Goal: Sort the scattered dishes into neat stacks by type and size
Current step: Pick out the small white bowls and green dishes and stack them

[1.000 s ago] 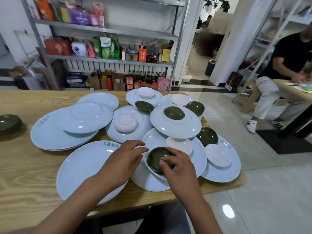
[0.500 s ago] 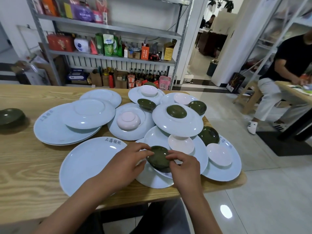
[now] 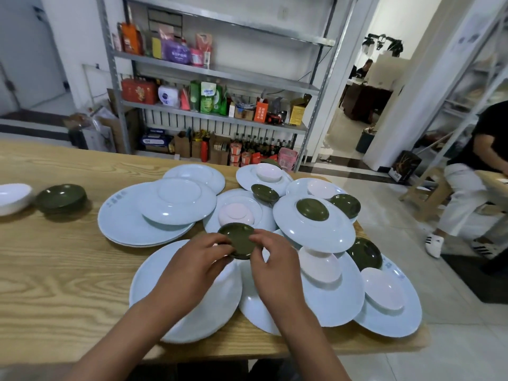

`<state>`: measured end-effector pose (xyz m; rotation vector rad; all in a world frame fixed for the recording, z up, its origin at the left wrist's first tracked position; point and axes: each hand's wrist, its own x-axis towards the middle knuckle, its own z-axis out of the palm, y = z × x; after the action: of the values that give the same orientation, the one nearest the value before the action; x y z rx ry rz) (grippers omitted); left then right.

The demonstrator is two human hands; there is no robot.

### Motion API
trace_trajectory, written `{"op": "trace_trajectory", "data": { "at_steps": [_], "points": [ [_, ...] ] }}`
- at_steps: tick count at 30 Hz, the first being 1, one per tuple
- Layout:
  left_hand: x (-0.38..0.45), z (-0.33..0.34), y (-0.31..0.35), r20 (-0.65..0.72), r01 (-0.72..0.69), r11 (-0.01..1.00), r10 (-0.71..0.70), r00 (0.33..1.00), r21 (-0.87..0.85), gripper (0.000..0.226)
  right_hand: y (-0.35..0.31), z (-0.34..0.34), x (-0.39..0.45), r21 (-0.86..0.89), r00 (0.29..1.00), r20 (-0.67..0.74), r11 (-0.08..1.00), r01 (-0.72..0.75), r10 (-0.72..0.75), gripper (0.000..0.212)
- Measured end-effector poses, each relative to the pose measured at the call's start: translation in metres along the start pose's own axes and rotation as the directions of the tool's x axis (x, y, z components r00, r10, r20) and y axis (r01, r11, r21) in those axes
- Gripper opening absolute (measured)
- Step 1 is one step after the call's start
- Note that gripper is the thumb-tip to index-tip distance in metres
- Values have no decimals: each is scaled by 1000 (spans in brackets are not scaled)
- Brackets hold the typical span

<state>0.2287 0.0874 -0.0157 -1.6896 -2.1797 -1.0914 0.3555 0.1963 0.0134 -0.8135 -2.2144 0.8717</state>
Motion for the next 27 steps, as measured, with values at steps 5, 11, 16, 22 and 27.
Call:
{"op": "trace_trajectory", "data": {
  "at_steps": [5, 11, 16, 22, 27],
  "points": [
    [-13, -37, -34, -170, 130, 991, -122, 978, 38, 17, -42, 41, 20, -81, 966, 182, 976, 202, -185, 40],
    [-44, -93, -77, -329, 307, 938, -243, 913, 159, 19, -93, 103, 40, -51, 884, 333, 930, 364, -328, 46],
    [-66, -144, -126, -459, 444, 867, -307, 834, 227, 21, -127, 158, 46, -24, 772, 450, 858, 513, -449, 48],
    [-85, -191, -196, -546, 613, 741, -405, 733, 274, 15, -155, 218, 64, -60, 647, 596, 778, 626, -475, 49],
    [-87, -202, -249, -578, 692, 680, -472, 666, 242, 19, -166, 259, 72, -27, 620, 621, 777, 629, -480, 49]
  ]
}}
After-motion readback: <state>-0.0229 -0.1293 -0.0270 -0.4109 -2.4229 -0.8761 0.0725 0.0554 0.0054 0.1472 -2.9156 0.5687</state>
